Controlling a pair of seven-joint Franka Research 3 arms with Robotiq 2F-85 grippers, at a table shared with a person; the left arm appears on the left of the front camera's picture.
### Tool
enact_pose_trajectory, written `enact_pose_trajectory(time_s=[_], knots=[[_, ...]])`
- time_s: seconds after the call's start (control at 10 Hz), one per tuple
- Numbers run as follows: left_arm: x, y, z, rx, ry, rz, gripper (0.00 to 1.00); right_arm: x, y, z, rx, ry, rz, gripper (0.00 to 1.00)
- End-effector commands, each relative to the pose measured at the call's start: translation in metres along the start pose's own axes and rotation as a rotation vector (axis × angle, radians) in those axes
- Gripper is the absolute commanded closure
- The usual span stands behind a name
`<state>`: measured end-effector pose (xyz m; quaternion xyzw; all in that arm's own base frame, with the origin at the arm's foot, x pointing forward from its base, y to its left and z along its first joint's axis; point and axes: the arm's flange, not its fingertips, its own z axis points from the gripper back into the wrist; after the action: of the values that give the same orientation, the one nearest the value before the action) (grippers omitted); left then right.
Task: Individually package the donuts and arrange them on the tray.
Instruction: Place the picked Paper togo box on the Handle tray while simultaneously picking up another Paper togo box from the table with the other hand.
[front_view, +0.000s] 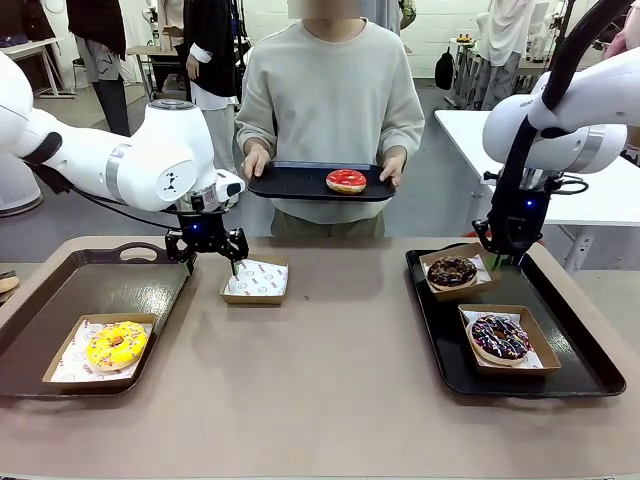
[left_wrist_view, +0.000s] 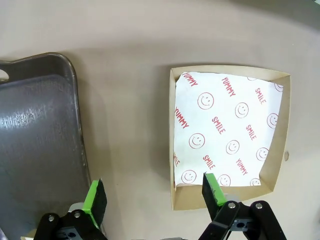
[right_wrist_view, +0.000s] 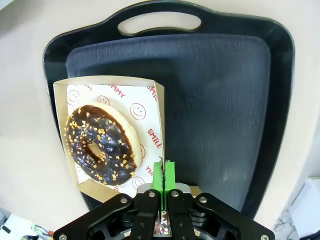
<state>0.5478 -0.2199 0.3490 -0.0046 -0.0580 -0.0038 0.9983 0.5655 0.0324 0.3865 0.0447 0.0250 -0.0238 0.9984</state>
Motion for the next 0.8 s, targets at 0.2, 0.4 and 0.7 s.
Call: enact_pose_trajectory(time_s=[0.2, 0.4, 0.7], knots=[[0.019, -0.01, -0.009, -0.005, 0.043, -0.011, 0.0, 0.016, 0.001, -0.005, -0.031, 0.002, -0.002, 0.99], [0.025, -0.013, -0.014, -0.004, 0.049, -0.002, 0.0, 0.021, 0.0, -0.01, -0.028, 0.01, -0.002, 0.99], [0.032, -0.015, -0.02, -0.007, 0.051, 0.012, 0.0, 0.023, -0.003, -0.016, -0.022, 0.016, -0.004, 0.99]])
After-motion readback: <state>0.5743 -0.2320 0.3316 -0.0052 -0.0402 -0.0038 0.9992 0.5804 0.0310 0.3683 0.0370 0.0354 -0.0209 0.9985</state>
